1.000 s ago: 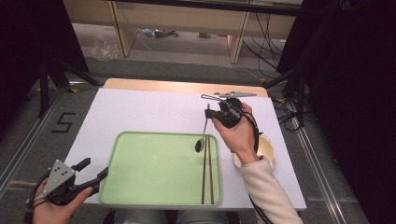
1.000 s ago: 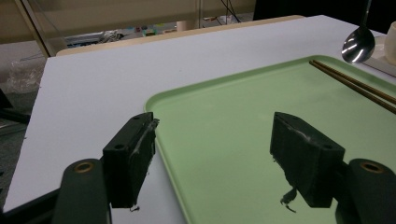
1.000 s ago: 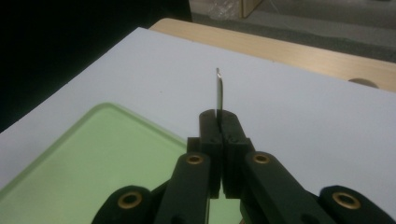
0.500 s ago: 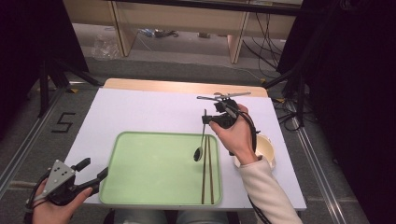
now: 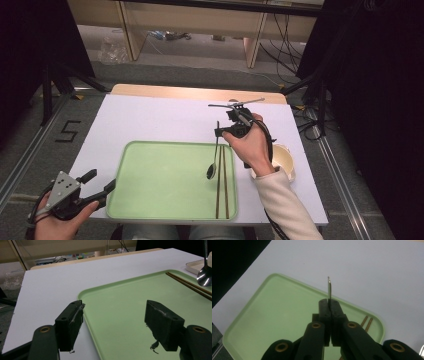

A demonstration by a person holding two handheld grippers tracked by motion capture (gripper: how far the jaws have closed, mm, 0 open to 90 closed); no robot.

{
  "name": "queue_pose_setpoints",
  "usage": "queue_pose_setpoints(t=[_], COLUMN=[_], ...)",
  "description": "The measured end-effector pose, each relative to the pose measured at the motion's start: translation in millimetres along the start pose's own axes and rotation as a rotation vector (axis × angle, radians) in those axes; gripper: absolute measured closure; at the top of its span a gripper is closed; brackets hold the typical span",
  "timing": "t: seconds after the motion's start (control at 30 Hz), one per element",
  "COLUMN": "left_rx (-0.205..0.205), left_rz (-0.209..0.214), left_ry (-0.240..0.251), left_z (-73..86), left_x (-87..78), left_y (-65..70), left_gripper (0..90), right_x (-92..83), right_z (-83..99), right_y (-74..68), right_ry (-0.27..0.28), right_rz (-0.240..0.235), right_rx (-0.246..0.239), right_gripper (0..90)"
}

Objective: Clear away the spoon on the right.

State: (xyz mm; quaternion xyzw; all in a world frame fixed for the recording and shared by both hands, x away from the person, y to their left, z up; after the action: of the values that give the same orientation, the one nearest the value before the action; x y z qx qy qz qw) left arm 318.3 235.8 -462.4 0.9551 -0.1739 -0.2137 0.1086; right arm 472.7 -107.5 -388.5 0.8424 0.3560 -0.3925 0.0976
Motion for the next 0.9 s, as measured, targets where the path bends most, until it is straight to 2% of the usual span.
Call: queue_pose_setpoints(t=[0.03, 0.1, 0.13, 0.27, 0.3, 0.33, 0.4, 0.5, 0.57, 0.8, 0.9], left_rx=[0.001, 0.000, 0.000, 0.000, 0.000, 0.000, 0.001, 0.000, 0.000, 0.001, 0.000], left_rz=[0.000, 0.000, -0.002, 0.000, 0.000, 0.000, 0.000, 0.001, 0.002, 0.002, 0.004], left_ry=[0.000, 0.000, 0.001, 0.000, -0.001, -0.001, -0.001, -0.001, -0.001, -0.003, 0.000], left_z=[0.0, 0.0, -0.1, 0.1, 0.1, 0.1, 0.1, 0.1, 0.1, 0.1, 0.1], left_x=[0.0, 0.0, 0.0, 0.1, 0.1, 0.1, 0.1, 0.2, 0.1, -0.2, 0.1], left_y=[0.0, 0.0, -0.1, 0.3, 0.3, 0.2, -0.1, 0.1, 0.0, -0.3, -0.2], left_gripper=[30.7, 30.7, 30.7, 30.7, 30.7, 30.7, 30.7, 30.7, 30.7, 30.7, 30.8], right_x=[2.5, 2.9, 3.0, 5.7, 5.1, 5.5, 6.7, 8.5, 11.8, 17.0, 18.2], right_z=[0.3, 0.6, 1.1, 1.0, 1.8, 1.8, 2.0, 2.6, 3.1, 5.8, 5.9], right_y=[1.3, 0.6, -0.6, -1.5, -1.6, -3.6, -3.5, -6.5, -6.3, -10.6, -10.6], right_ry=[0.000, -0.008, -0.019, -0.019, -0.040, -0.043, -0.056, -0.079, -0.084, -0.134, -0.133], right_rz=[-0.004, -0.016, -0.016, -0.013, -0.014, -0.025, -0.037, -0.045, -0.051, -0.073, -0.079], right_rx=[-0.026, -0.026, -0.007, 0.014, 0.009, 0.030, 0.022, 0.054, 0.044, 0.081, 0.073], right_gripper=[90.0, 90.0, 90.0, 90.0, 90.0, 90.0, 90.0, 90.0, 90.0, 90.0, 90.0])
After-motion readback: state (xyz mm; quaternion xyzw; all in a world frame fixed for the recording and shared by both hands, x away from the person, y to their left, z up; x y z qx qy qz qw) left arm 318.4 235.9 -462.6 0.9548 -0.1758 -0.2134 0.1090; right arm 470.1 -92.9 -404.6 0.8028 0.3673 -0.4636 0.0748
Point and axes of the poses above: each handheld gripper's, and its own axes: x roughly forward along the jaws, z roughly out of its underside, y roughly to its right, the point moved 7 cm from there along x, roughly forward along the jaws, and after that the axes turned 15 degrees about -x, right-handed, at the moved point
